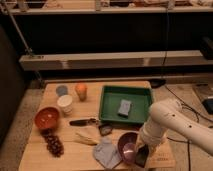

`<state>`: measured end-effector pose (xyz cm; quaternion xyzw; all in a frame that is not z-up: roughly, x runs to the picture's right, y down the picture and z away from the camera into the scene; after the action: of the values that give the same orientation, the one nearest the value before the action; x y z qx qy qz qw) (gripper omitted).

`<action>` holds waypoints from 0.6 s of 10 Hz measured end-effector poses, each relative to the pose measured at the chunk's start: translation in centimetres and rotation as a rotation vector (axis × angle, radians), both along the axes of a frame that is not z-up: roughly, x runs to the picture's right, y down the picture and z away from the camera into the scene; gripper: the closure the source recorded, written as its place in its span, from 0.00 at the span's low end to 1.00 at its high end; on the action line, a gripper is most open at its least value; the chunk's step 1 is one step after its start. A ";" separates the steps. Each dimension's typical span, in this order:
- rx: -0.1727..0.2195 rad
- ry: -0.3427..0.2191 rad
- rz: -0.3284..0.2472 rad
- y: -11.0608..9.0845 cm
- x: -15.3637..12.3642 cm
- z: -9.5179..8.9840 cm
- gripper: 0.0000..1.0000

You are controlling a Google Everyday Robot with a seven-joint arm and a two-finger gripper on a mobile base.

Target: Wipe purple bowl with eraser

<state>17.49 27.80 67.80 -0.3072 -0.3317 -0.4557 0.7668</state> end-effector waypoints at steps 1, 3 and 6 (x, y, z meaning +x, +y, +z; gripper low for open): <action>-0.001 0.014 0.012 -0.4 0.5 0.4 0.90; -0.005 0.033 0.019 -1.6 0.8 1.8 0.90; -0.005 0.036 -0.001 -3.4 -0.7 3.6 0.90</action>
<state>16.82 24.38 71.40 -0.3173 -0.3190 -0.4497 0.7716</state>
